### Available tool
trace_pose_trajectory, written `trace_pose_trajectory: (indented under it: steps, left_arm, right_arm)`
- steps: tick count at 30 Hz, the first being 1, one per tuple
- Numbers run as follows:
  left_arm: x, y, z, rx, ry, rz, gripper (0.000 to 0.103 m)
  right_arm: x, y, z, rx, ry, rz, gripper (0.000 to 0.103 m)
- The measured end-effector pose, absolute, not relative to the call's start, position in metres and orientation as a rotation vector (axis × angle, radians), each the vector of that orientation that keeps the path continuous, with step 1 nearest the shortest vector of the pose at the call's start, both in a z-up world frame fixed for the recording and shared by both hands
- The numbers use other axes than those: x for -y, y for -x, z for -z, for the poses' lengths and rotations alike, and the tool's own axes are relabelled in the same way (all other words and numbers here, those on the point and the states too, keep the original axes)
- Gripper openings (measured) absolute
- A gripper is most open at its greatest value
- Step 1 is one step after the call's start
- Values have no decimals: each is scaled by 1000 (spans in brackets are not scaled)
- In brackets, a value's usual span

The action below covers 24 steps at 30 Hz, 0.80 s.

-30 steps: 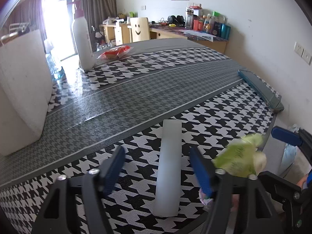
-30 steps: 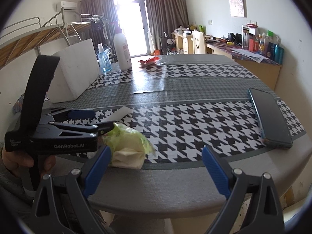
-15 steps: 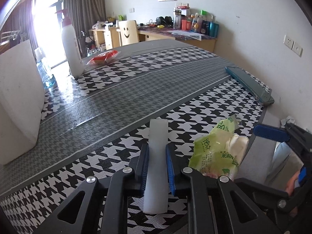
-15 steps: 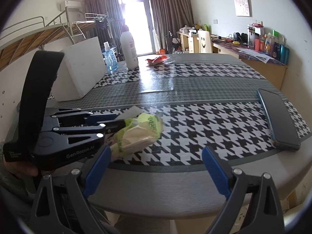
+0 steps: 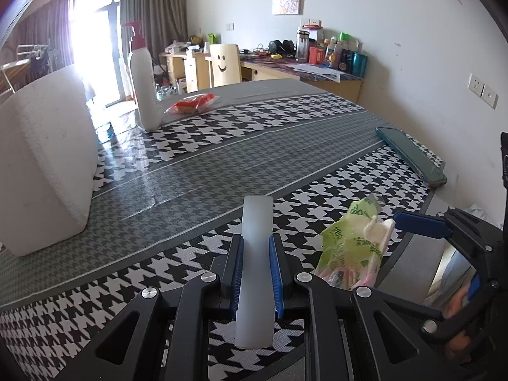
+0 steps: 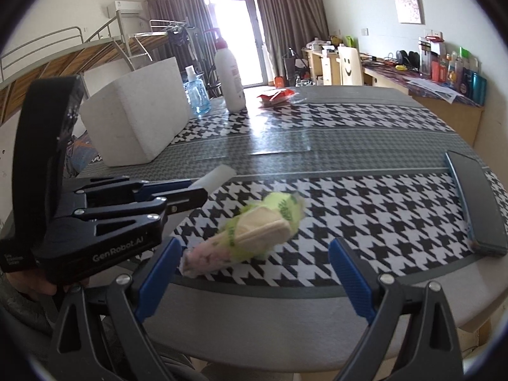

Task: Organize soft objects
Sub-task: 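Grasp the floral tissue packet with the right gripper, then lift the white stick and floral packet and carry both to the foam box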

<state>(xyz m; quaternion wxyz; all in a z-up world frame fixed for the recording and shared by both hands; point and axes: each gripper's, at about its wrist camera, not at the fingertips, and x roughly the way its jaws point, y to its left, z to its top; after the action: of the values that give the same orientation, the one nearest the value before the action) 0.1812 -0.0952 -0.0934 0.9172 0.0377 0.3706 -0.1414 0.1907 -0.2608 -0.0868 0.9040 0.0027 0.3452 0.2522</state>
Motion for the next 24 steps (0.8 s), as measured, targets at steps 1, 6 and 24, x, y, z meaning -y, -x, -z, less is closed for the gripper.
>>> trace_pose_trajectory:
  steps: [1, 6, 24]
  left_arm:
    - [94, -180, 93, -760, -79, 289, 18]
    - [87, -174, 87, -741, -73, 276, 18]
    - [58, -149, 70, -677, -44, 258, 18]
  right_arm:
    - [259, -192, 87, -714, -5, -518, 96]
    - [256, -195, 89, -729, -19, -509, 96]
    - [242, -182, 80, -768, -7, -524, 40]
